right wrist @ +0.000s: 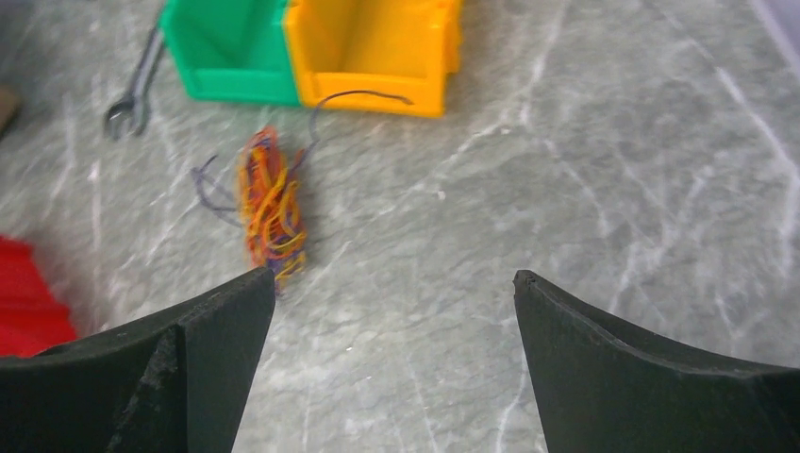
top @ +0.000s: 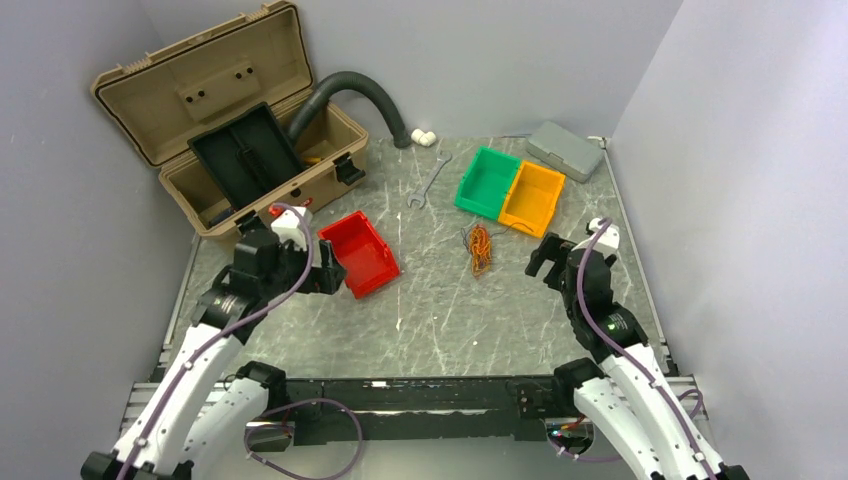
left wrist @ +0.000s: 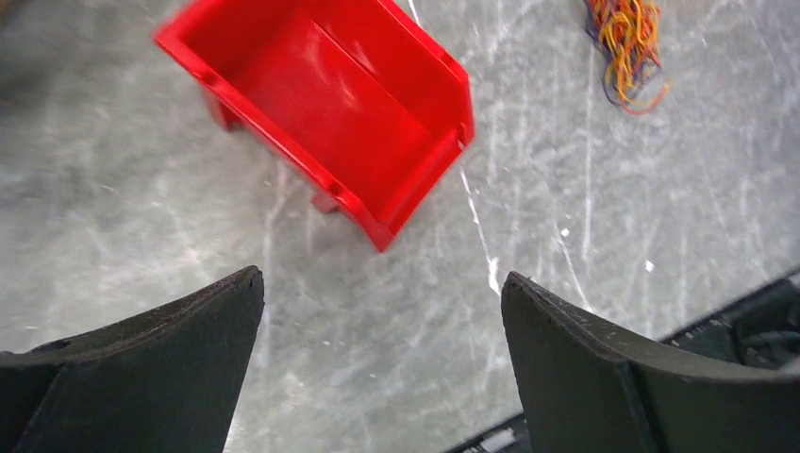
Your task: Untangle the cables
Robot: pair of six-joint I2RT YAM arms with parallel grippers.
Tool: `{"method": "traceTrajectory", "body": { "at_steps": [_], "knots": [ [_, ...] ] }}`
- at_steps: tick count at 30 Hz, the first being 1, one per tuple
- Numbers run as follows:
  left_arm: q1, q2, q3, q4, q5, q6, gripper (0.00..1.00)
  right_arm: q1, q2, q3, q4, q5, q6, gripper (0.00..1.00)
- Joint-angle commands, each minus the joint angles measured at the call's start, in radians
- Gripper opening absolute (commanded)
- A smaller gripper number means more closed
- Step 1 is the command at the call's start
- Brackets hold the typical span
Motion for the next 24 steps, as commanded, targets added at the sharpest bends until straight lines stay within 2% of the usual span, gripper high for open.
{"method": "traceTrajectory", "body": {
  "at_steps": [1, 4, 7, 8, 15, 20, 24],
  "knots": [
    [-0.008, 0.065, 0.002, 0.084, 0.181, -0.115, 0.99, 0.002, -0.003, 0.002, 0.117, -0.21, -0.075, 1.0],
    [-0.034, 0.1, -0.059, 0.204, 0.183, -0.181, 0.99, 0.004, 0.087, 0.009, 0.165, -0.367, -0.092, 0.94],
    [-0.082, 0.147, -0.08, 0.289, 0.163, -0.207, 0.99, 0.01, 0.204, 0.017, 0.205, -0.476, -0.085, 0.93],
    [-0.102, 0.157, -0.08, 0.311, 0.148, -0.208, 0.99, 0.013, 0.238, 0.019, 0.223, -0.493, -0.089, 0.89],
    [-0.149, 0.212, -0.085, 0.362, 0.026, -0.222, 0.99, 0.019, 0.446, 0.048, 0.372, -0.501, -0.098, 0.77],
    [-0.149, 0.106, -0.204, 0.403, 0.001, -0.278, 0.99, 0.021, 0.61, 0.076, 0.438, -0.503, -0.086, 0.76],
    [-0.149, 0.044, -0.218, 0.351, -0.021, -0.256, 0.99, 0.023, 0.727, 0.091, 0.531, -0.519, -0.072, 0.74]
  ]
}}
